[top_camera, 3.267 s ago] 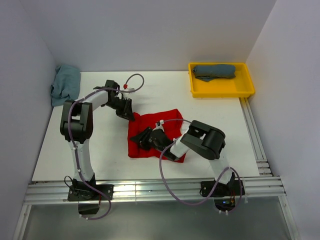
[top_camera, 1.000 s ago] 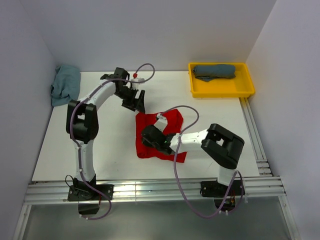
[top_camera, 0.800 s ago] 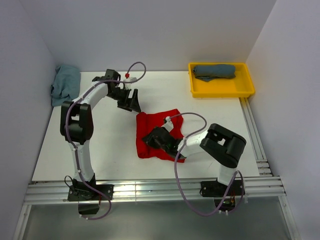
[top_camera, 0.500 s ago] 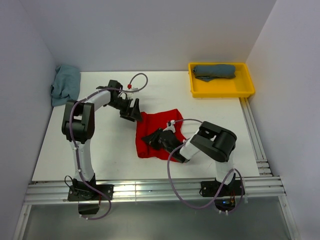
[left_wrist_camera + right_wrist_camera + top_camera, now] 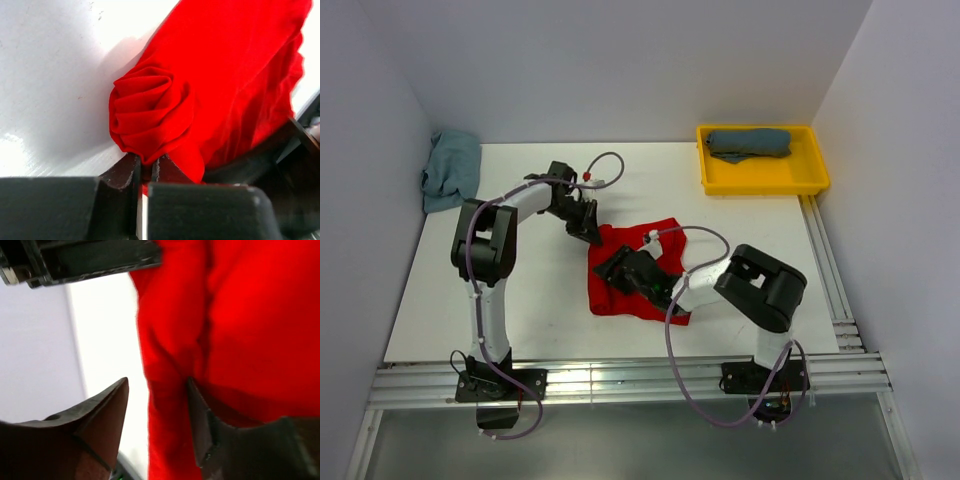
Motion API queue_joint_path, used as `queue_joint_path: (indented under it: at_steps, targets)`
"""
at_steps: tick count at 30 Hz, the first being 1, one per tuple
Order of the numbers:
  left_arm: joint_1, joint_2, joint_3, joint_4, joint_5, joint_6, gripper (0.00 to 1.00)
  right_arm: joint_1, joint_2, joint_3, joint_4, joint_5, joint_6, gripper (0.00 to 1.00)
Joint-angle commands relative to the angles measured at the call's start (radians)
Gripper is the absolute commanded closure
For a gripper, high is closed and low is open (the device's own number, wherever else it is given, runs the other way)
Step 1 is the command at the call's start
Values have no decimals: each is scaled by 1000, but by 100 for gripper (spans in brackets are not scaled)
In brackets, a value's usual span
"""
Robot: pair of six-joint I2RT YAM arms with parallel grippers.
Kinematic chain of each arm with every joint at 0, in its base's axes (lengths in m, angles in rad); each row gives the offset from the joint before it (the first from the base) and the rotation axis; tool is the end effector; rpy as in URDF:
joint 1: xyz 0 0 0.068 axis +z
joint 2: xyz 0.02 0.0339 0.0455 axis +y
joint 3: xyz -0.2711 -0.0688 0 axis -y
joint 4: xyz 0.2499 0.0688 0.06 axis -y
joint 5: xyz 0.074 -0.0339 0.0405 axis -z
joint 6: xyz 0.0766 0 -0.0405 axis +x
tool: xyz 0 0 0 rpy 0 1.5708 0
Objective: Roll the t-shirts
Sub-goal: Roll the tshirt
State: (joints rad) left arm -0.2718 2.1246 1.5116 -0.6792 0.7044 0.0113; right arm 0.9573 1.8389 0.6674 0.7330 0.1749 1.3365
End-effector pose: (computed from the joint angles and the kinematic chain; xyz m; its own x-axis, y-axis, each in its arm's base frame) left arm 0.4085 -0.1653 0.1221 -0.9218 0.2659 -0.2820 0.3866 0.6833 -0.6195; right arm 0.2294 0.3027 0.1046 -0.7517 0.5962 -0.2821 0.0719 0.4992 0.8635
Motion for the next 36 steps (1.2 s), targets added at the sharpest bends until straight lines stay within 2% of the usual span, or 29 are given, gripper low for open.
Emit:
queue_joint_path:
  at_steps: [1, 3, 6, 12, 15, 25, 31, 36]
  targets:
    - [-33, -18, 58, -43, -126, 26, 100, 57, -66, 171, -537, 170, -134, 41]
    - [-44, -18, 76, -69, -170, 26, 100, 92, -67, 284, -758, 265, -140, 39]
    - [-55, -14, 104, -103, -227, 26, 100, 133, -53, 411, -971, 363, -143, 36]
    - [-81, 28, 169, -174, -301, 12, 100, 196, 9, 638, -1289, 488, -146, 36]
    - [-87, 40, 196, -191, -319, 6, 100, 219, 34, 708, -1366, 544, -154, 35]
    - [-116, 78, 252, -235, -347, -4, 100, 271, 163, 926, -1439, 623, -272, 39]
    - [-125, 89, 268, -243, -356, -2, 100, 279, 229, 972, -1417, 609, -322, 41]
    - [-130, 100, 283, -255, -362, -4, 97, 279, 247, 931, -1354, 572, -343, 41]
